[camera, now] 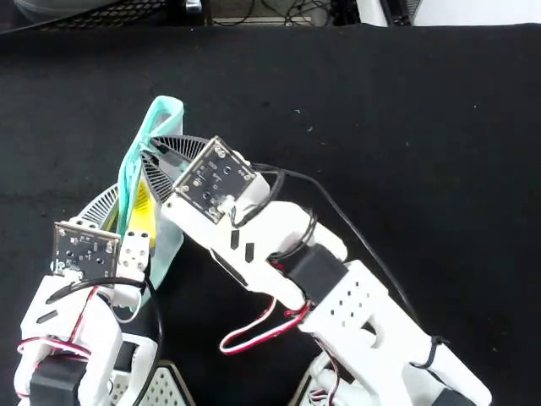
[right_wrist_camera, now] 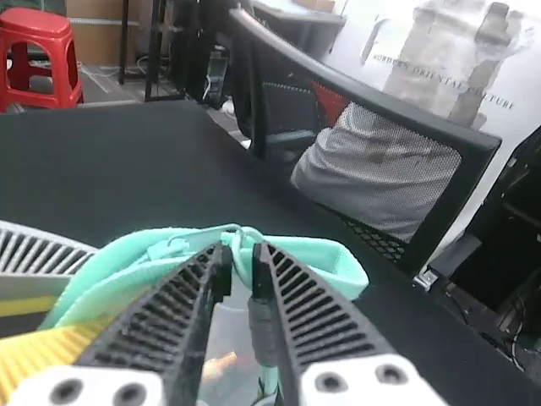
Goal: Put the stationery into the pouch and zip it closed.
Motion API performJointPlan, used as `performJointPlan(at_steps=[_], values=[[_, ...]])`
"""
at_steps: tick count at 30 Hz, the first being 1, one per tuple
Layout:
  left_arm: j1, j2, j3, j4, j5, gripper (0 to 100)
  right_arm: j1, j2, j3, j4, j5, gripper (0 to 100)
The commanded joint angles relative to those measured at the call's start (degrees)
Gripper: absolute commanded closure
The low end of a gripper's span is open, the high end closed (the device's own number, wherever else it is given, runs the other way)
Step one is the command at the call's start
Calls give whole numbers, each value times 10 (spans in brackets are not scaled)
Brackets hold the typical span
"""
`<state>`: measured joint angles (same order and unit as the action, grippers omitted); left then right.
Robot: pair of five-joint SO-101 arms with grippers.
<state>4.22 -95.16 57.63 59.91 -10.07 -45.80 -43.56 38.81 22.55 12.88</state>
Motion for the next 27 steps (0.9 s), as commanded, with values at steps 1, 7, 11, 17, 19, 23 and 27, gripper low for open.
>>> performJointPlan(at_steps=[1, 7, 11, 17, 19, 23, 27], values=[[-1, -2, 0, -6, -4, 970, 10, 1, -10, -4, -1, 942], [-1, -2, 0, -6, -4, 970, 10, 5, -7, -1, -1, 941], [-1, -2, -2, -6, -4, 970, 10, 5, -7, -1, 10, 937], [-1, -2, -1, -6, -4, 970, 10, 5, 5, 0, 39, 908], [-1, -2, -2, -6, -4, 970, 10, 5, 6, 0, 52, 934], [-1, -2, -4, -6, -4, 970, 10, 6, 5, -1, 80, 966], [-1, -2, -3, -6, -4, 970, 11, 5, 4, -3, 98, 986]])
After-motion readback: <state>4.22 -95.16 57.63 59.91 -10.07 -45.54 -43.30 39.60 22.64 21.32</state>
